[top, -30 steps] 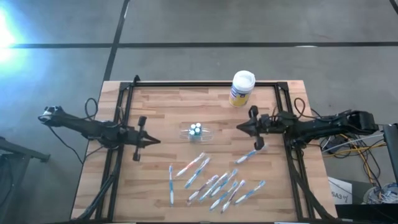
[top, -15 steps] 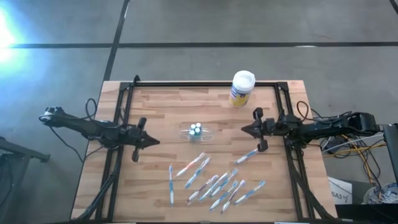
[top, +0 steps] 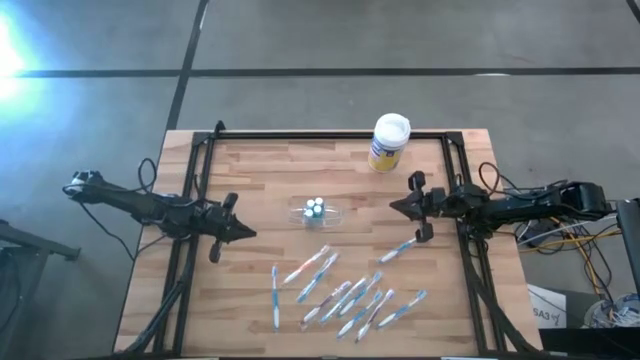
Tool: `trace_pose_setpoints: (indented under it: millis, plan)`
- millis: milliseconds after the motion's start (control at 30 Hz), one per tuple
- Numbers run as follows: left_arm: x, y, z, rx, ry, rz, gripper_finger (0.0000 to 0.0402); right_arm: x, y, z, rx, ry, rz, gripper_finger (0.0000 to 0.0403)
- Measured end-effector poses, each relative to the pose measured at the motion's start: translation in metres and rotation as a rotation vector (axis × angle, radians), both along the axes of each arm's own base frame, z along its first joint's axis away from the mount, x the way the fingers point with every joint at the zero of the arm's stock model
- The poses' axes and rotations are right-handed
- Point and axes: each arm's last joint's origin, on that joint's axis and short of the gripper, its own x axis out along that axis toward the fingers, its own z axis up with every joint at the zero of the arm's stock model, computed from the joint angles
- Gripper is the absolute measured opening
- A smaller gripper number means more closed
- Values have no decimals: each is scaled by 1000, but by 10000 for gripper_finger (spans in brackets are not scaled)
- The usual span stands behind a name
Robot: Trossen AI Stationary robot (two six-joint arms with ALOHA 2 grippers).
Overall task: Pick & Place toothbrushing station
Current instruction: Put the blue toothbrush into the transparent organizer
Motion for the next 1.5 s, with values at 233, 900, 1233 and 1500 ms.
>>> trace_pose_setpoints:
  millis: [233,900,1233,1500]
  plan:
    - [2,0,-1,-5,14,19,6,-9,-5,4,51,5,-27,8]
    - [6,2,11,-167,-248,213,4,-43,1,-3,-7,114,-43,8]
    - [49,-37,88,-12,131,341,2,-47,2,-4,-41,122,-49,8]
    - [93,-107,79,-208,618,535,20,-47,2,-6,-12,137,-44,8]
